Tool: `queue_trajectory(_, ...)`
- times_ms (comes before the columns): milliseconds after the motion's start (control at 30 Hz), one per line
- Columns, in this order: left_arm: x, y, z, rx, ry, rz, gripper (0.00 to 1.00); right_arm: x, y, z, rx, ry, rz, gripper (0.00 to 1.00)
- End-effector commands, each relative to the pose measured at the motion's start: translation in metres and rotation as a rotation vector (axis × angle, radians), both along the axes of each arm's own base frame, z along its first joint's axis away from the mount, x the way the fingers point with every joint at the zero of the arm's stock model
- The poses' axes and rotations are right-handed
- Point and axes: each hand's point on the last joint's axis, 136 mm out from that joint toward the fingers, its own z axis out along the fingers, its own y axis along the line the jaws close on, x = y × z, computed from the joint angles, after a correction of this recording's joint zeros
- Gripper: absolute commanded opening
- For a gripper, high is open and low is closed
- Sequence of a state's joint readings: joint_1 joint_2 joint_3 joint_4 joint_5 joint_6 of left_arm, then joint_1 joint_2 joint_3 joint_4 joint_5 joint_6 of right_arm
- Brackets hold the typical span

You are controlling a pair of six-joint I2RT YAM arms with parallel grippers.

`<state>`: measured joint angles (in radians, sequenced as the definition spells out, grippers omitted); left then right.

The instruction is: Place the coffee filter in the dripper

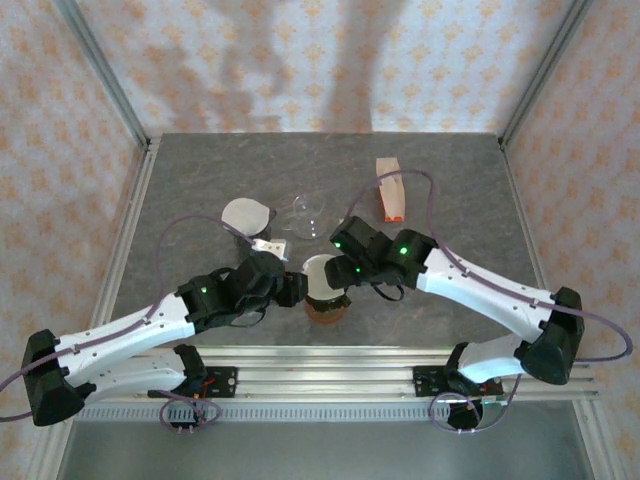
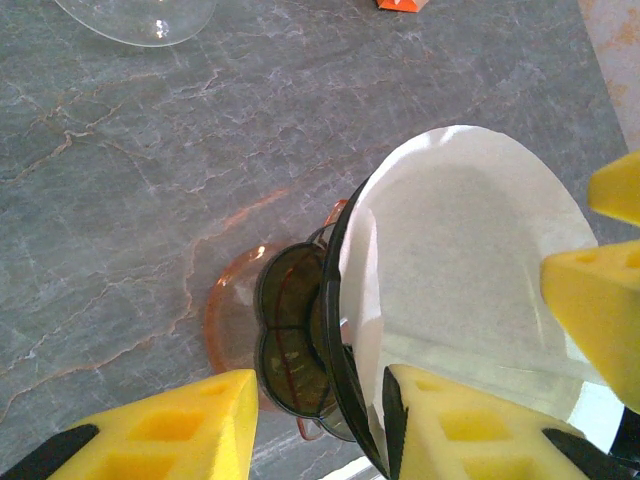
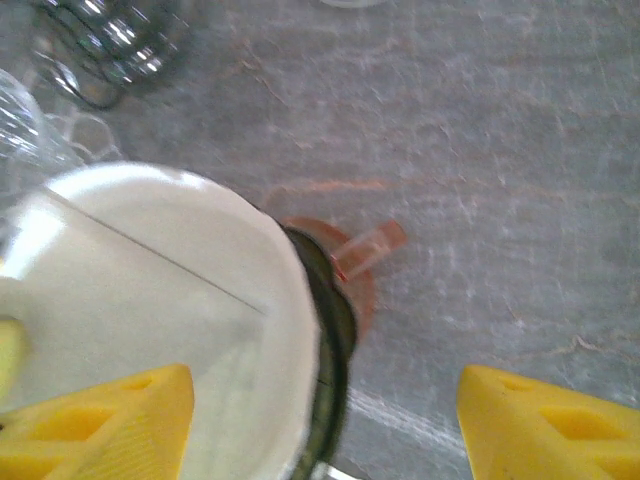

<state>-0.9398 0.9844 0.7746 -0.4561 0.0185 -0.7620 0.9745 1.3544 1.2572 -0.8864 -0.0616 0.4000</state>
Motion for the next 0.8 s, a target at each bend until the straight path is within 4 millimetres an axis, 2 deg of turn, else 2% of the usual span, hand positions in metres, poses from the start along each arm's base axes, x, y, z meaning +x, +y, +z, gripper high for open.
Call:
queue_trajectory(0,0.001,0.005,-0.007,0.009,0.006,0.02,0.4,0.006,0.015,-0.004,-0.003,0.019,0.016,0.7)
queue_trajectory(233,0.002,0.004,-0.008,0.002,0.006,0.022,0.39,0.008,0.006,-0.035,-0.103,0.061,0.003,0.7)
queue_trajectory(767,0.003,0.002,-0.01,0.009,0.01,0.016,0.39,0.006,0.001,-0.066,-0.187,0.099,0.021,0.7)
